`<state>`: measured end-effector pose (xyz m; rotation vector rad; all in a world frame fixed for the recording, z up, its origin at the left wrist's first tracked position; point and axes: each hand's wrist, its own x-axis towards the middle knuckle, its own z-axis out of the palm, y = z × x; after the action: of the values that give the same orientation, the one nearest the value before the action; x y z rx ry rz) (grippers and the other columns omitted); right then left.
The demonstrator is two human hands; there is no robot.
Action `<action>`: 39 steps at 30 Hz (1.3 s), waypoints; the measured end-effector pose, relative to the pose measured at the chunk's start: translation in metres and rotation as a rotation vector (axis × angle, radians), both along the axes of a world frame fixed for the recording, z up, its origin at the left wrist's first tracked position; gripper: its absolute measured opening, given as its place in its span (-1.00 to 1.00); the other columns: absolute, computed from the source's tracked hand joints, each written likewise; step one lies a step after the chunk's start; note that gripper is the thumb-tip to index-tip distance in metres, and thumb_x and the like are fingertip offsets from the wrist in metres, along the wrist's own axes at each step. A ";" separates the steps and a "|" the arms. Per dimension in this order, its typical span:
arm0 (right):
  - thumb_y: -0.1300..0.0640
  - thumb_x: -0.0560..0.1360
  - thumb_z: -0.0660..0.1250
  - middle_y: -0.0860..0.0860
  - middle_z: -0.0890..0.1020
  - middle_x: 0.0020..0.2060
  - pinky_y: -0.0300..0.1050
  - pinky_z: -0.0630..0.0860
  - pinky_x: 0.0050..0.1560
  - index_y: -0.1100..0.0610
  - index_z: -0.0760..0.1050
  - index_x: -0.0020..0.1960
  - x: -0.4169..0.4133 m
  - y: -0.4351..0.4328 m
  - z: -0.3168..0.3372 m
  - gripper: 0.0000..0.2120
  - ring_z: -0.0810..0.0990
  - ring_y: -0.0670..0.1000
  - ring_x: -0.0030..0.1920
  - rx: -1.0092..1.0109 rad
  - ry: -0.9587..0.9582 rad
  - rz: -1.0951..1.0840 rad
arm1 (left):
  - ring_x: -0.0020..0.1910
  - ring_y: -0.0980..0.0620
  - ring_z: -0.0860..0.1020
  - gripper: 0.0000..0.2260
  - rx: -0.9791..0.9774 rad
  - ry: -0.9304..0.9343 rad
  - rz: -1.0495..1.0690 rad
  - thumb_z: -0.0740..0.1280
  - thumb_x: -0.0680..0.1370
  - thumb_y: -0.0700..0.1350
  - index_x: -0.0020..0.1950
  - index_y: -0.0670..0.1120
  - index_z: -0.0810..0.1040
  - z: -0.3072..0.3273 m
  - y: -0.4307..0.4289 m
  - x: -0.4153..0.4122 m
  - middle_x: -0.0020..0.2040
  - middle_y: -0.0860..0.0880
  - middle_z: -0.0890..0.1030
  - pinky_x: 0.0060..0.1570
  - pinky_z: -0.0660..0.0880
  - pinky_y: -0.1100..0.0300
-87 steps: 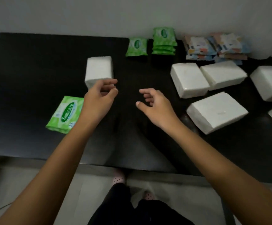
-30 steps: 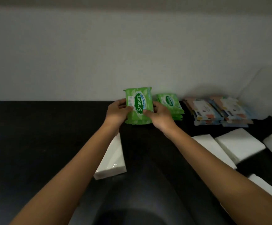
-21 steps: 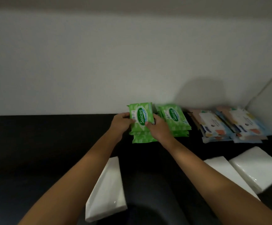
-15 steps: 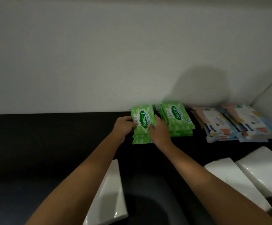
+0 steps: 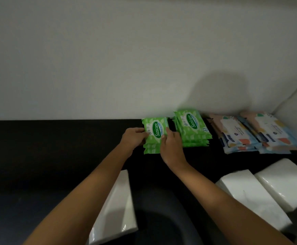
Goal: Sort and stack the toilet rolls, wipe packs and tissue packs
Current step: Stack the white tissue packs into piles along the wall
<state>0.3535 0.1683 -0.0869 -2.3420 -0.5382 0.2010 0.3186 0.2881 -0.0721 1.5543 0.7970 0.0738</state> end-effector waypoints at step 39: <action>-0.02 0.46 0.34 0.02 0.43 0.29 -0.13 0.38 0.21 0.02 0.09 0.48 -0.184 -0.001 0.042 -0.31 0.40 0.03 0.28 -0.088 -0.251 0.227 | -0.02 -0.07 0.61 -0.52 -0.125 0.246 -0.054 0.15 0.56 0.16 0.31 -0.16 0.41 0.031 0.017 -0.225 0.06 -0.16 0.57 -0.08 0.58 0.13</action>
<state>0.1692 0.1674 -0.0452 -2.4037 -0.9370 0.0340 0.0941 0.3050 -0.0414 1.4816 0.9330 -0.2066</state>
